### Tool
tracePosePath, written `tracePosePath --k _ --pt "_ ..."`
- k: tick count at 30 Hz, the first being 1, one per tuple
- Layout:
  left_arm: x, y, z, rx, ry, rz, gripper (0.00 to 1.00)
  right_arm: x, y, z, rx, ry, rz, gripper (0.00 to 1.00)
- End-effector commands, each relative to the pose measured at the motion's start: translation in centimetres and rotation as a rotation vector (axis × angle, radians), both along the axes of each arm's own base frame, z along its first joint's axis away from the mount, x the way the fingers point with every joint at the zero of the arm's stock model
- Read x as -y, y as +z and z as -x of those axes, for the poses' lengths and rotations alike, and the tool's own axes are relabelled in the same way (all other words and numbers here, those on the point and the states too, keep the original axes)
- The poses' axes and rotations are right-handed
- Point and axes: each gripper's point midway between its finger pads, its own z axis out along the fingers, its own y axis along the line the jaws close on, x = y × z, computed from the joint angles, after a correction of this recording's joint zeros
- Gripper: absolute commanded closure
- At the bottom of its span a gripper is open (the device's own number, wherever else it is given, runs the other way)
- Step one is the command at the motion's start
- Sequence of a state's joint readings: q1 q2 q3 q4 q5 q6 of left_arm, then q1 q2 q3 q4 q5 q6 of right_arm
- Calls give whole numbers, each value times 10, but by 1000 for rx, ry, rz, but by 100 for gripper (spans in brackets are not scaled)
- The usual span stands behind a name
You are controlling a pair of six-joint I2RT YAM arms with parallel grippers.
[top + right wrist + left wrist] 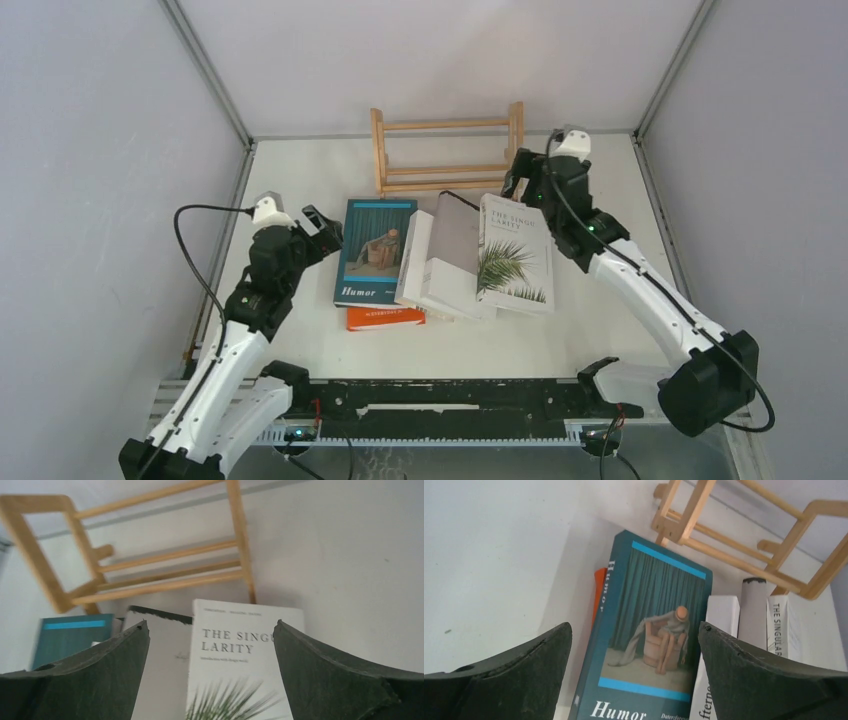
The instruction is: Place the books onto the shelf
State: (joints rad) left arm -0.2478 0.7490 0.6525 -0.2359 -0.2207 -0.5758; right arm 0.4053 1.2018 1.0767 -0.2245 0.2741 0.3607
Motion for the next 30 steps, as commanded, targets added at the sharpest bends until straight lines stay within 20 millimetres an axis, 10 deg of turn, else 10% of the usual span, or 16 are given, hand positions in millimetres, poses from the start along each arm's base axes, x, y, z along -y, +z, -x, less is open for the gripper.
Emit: tracePosePath --k 1,10,17,30 --pt "-2 28 9 34 36 -53 0 16 12 10 30 -150 278 0" --pt "0 12 48 -28 4 -80 0 -32 29 35 58 89 97 0" --pt "3 -1 75 -95 -51 -74 0 -34 22 62 40 83 148 0" --pt "36 -32 105 -215 -210 0 0 -21 -55 154 -254 -19 339 3"
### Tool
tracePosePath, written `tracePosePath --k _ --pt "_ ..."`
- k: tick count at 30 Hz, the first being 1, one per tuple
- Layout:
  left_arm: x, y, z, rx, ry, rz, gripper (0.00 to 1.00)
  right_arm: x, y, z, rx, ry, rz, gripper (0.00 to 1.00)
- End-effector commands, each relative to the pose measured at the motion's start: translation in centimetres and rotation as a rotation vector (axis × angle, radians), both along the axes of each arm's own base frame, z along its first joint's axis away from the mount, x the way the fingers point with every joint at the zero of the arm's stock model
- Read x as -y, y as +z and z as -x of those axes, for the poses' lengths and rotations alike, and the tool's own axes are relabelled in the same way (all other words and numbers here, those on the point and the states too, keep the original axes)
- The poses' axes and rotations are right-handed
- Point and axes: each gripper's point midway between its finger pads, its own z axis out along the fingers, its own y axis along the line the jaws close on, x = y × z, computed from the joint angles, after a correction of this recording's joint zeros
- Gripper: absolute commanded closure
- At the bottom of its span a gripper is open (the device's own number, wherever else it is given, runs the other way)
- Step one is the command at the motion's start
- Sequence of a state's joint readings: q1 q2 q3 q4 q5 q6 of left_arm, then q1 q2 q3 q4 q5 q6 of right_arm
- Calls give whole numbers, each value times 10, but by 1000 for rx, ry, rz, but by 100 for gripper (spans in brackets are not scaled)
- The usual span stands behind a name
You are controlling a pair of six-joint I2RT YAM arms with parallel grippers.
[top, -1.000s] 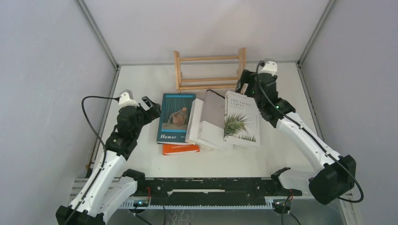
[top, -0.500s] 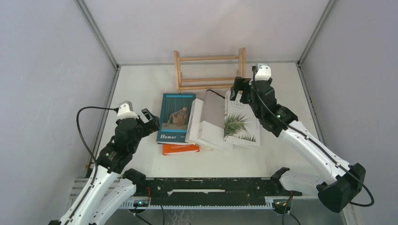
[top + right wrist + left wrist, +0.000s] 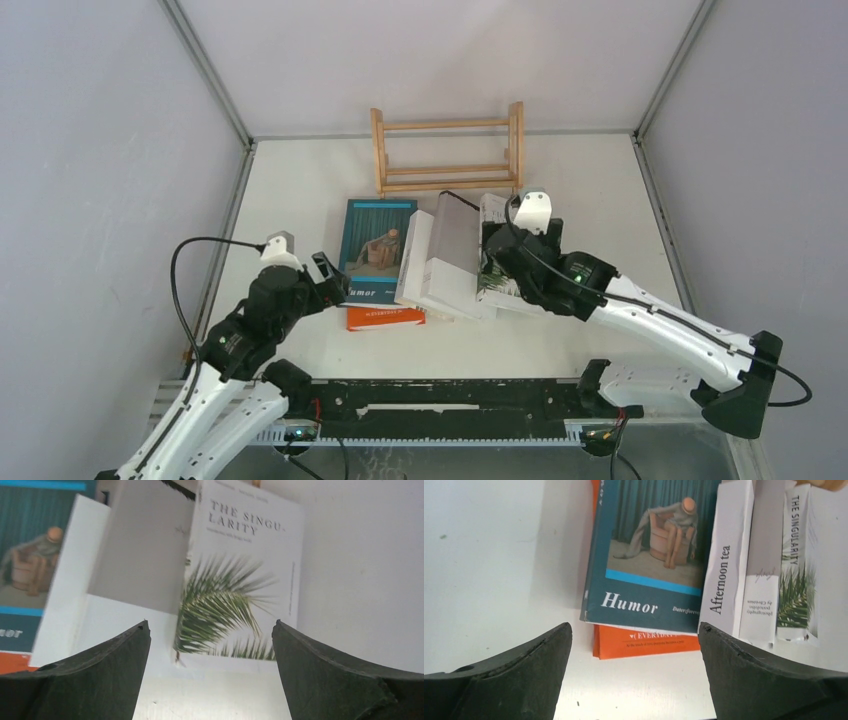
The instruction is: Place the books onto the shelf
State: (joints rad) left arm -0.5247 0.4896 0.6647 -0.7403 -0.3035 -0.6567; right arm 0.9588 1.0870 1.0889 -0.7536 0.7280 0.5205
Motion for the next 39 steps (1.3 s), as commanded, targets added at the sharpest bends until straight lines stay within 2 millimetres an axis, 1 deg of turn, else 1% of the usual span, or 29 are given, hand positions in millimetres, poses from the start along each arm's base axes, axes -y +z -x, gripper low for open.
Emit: tracePosePath --k 1,3,5,8,10,14,16,18,22,31,36,37,39 --pt "15 5 5 -15 -41 55 0 22 -24 25 -85 -104 74 4" --pt "19 6 5 -19 -46 60 0 19 -33 34 -119 -106 79 4" --pt "22 8 5 -23 -53 63 0 18 -43 47 -163 -133 71 4" --pt "27 12 6 -25 -70 65 0 15 -51 67 -172 -191 -20 2" --pt "29 15 7 -23 -80 64 0 10 -49 78 -148 -223 -149 2" --pt "31 18 12 -29 -100 61 0 9 -46 95 -128 -324 -492 3" --pt "32 20 13 -30 -109 54 0 13 -54 101 -130 -388 -630 3" --pt "34 21 14 -33 -121 47 0 15 -60 104 -131 -430 -745 3" --pt "38 20 16 -43 -139 36 0 17 -73 108 -134 -498 -923 4" --pt "46 22 16 -46 -161 17 0 13 -98 107 -129 -645 -1167 4" --pt "48 21 16 -46 -165 9 0 1 -110 102 -173 -679 -1331 3" --pt "48 22 16 -43 -165 8 0 1 -113 101 -172 -687 -1348 3" --pt "48 23 16 -36 -164 7 0 -5 -114 98 -184 -695 -1418 2"
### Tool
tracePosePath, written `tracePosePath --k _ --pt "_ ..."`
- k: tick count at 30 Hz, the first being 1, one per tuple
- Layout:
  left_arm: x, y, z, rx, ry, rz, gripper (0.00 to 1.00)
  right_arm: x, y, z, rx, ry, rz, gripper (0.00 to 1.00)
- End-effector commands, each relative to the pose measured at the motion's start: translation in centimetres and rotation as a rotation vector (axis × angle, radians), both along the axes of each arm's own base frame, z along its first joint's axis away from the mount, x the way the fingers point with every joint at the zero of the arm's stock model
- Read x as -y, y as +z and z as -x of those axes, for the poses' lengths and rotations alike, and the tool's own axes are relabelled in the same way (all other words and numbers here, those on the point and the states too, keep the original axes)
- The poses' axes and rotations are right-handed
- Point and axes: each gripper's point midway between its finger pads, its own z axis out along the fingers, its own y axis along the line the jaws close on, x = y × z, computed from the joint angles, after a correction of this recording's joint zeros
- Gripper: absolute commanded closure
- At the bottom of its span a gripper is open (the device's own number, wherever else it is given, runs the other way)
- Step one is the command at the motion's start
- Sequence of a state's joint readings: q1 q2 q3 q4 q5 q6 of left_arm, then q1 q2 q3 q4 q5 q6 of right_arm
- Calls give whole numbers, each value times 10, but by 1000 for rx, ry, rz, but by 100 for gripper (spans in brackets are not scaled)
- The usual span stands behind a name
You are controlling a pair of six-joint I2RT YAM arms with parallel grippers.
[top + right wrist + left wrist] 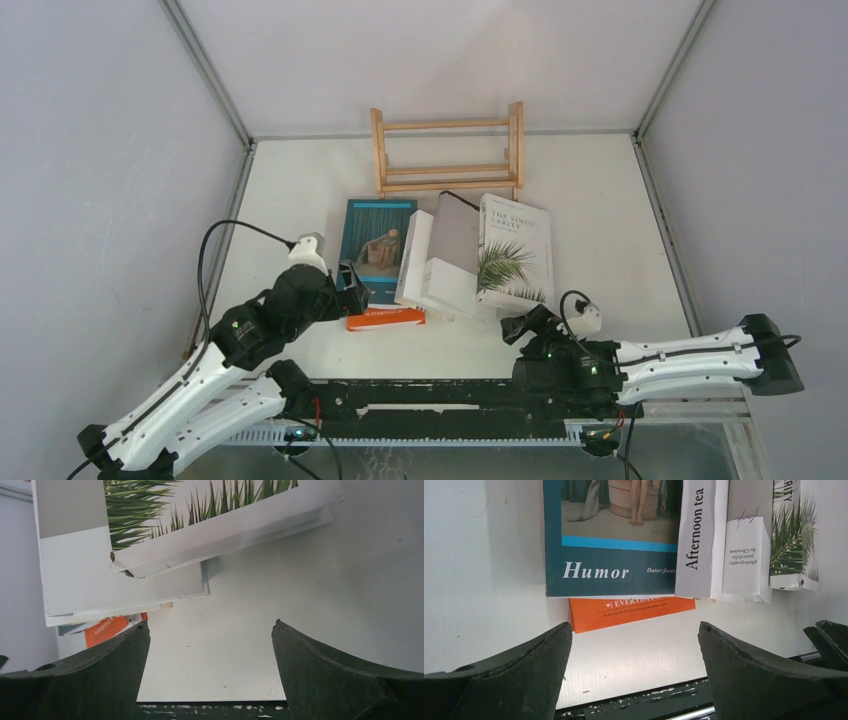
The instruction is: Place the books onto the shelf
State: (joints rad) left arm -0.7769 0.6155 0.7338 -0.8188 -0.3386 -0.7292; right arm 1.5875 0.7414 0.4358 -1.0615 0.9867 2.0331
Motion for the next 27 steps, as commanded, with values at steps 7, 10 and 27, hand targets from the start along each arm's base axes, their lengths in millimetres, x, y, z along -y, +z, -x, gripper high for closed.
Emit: tracePosePath --k 7,10,27 --pt "2 40 -9 97 25 56 0 -32 27 -19 -101 -406 -779 1" --pt "2 40 -9 101 24 57 0 -36 18 -20 -121 -416 -827 1" --pt "3 43 -8 114 -12 20 0 -38 28 -47 -34 -503 -1118 0"
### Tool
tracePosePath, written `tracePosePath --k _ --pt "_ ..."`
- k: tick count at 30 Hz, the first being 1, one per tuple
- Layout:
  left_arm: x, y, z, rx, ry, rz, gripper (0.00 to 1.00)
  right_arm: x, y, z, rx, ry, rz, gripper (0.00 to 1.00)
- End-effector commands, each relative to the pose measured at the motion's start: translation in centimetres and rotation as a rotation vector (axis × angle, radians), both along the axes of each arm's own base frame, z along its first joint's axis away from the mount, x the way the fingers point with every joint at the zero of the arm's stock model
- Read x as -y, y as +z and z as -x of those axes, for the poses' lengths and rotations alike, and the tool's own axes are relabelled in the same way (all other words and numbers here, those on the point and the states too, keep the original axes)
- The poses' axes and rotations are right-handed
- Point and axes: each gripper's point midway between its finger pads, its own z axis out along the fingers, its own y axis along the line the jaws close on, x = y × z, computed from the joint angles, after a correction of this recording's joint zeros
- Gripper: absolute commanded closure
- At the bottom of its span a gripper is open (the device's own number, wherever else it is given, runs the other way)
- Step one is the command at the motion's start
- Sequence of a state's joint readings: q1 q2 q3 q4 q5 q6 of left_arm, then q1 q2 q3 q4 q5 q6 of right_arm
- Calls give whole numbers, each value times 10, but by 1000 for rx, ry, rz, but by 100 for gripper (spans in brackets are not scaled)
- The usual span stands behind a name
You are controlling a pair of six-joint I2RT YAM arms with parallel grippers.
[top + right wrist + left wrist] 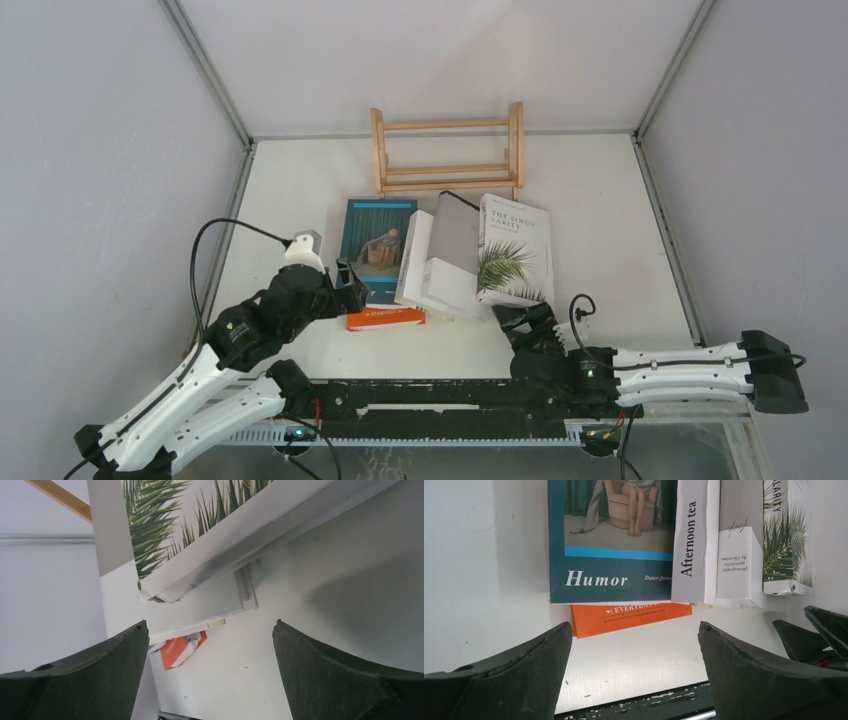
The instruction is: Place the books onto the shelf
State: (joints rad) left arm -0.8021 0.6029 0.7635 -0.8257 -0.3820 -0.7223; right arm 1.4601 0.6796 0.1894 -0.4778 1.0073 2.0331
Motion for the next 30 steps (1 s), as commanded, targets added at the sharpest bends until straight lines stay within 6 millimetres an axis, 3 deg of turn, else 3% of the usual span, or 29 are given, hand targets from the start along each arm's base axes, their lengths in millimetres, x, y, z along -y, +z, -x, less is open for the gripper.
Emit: tracePosePath --k 1,30 --pt "5 29 -7 68 -22 13 0 -3 46 -23 -80 -343 -745 0" --pt "25 31 -23 95 -56 -41 0 26 24 -66 -21 -512 -920 4"
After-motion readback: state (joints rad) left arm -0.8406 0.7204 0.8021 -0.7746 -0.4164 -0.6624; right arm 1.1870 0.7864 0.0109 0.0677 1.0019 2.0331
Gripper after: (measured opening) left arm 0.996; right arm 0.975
